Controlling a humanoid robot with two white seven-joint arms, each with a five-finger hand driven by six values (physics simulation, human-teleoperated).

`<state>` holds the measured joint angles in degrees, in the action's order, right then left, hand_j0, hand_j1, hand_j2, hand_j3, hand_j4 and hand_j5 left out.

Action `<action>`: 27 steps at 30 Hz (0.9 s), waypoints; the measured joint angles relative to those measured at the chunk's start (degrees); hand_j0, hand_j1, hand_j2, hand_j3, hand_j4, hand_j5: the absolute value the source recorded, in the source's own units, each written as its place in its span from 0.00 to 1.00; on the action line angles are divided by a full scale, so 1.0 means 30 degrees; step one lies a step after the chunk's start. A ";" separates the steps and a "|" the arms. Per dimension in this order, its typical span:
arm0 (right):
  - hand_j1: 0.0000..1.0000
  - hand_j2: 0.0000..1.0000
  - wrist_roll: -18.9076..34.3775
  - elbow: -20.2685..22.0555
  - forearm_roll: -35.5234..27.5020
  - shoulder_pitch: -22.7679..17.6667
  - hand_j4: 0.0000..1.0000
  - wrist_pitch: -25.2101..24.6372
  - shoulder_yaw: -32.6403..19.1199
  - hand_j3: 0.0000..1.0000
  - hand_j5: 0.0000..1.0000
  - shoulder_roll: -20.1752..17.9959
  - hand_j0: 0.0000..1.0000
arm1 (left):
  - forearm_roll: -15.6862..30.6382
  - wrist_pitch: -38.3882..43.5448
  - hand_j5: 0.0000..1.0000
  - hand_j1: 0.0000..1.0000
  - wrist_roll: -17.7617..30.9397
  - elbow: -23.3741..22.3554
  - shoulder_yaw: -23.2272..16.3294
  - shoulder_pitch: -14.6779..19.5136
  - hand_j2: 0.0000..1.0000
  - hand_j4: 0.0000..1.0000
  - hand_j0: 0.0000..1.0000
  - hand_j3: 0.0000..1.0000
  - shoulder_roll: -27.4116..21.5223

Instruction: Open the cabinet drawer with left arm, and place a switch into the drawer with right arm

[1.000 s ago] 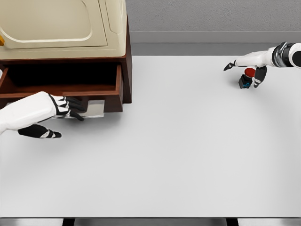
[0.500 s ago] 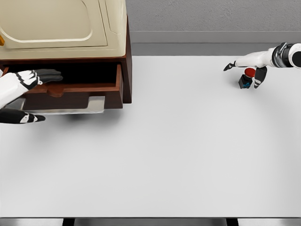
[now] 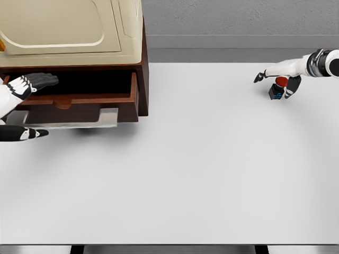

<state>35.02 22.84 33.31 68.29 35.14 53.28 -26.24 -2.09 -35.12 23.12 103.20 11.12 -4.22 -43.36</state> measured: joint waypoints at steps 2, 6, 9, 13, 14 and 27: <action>0.90 0.90 0.0000 -0.0001 0.0003 -0.0029 0.90 0.0000 0.0009 0.90 0.90 0.0008 0.90 | -0.0018 0.0003 1.00 1.00 0.0001 0.0009 0.0310 -0.0029 1.00 1.00 1.00 1.00 0.0622; 0.89 0.89 0.0000 -0.0002 0.0005 -0.0059 0.89 -0.0001 0.0036 0.89 0.89 0.0015 0.89 | -0.1588 0.0003 1.00 1.00 0.0005 0.0016 0.0541 -0.0117 1.00 1.00 1.00 1.00 0.1902; 0.80 0.80 -0.0001 -0.0002 -0.0004 -0.0029 0.80 -0.0002 0.0042 0.80 0.80 0.0016 0.80 | -0.2146 0.0002 1.00 1.00 -0.0010 0.0018 0.0631 -0.0117 1.00 1.00 1.00 1.00 0.2453; 0.80 0.80 -0.0001 -0.0021 0.0000 -0.0029 0.80 -0.0001 0.0030 0.80 0.80 0.0017 0.80 | -0.2382 0.0003 1.00 1.00 -0.0019 0.0009 0.0665 -0.0117 1.00 1.00 1.00 1.00 0.2932; 0.81 0.81 -0.0001 -0.0036 0.0001 -0.0029 0.81 -0.0001 0.0026 0.81 0.81 0.0017 0.81 | -0.2407 0.0003 1.00 1.00 -0.0019 0.0009 0.0665 -0.0146 1.00 1.00 1.00 1.00 0.2988; 0.81 0.81 -0.0001 -0.0244 0.0002 -0.0029 0.81 -0.0002 0.0025 0.81 0.81 -0.0090 0.81 | -0.2361 0.0003 1.00 1.00 -0.0020 0.0008 0.0854 -0.0791 1.00 1.00 1.00 1.00 0.3310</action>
<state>35.01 22.11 33.31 68.20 35.13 53.35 -26.51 -9.18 -35.11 23.06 103.23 13.68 -6.59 -33.43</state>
